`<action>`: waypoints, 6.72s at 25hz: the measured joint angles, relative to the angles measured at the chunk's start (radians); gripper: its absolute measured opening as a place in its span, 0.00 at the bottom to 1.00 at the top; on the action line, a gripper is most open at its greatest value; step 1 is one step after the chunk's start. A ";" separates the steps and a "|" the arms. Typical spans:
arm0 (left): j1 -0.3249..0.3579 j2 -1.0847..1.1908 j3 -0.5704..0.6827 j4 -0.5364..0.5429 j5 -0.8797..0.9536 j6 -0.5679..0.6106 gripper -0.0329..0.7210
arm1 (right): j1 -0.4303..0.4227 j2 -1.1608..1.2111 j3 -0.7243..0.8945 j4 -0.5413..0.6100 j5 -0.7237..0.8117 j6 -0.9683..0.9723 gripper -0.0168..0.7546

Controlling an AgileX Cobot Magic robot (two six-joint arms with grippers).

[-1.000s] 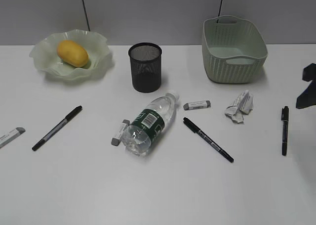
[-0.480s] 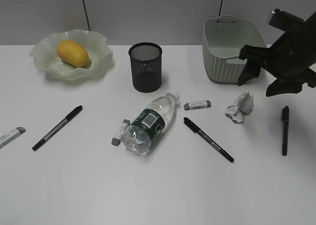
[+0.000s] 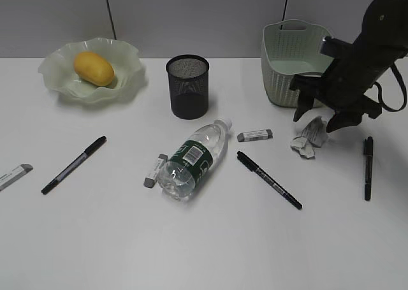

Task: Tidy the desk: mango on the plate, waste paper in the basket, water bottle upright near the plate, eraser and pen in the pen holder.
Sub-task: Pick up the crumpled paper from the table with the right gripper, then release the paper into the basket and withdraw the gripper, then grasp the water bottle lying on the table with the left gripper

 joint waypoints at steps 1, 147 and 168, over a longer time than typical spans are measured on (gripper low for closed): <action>0.000 0.000 0.000 0.000 0.000 0.000 0.70 | 0.000 0.013 -0.002 -0.001 0.002 0.002 0.70; -0.380 1.859 -0.978 -0.266 -0.065 0.247 0.86 | 0.000 -1.968 0.844 -0.099 0.400 -0.286 0.67; -0.483 2.357 -1.468 -0.047 0.136 0.003 0.87 | 0.000 -1.968 0.844 -0.099 0.408 -0.286 0.67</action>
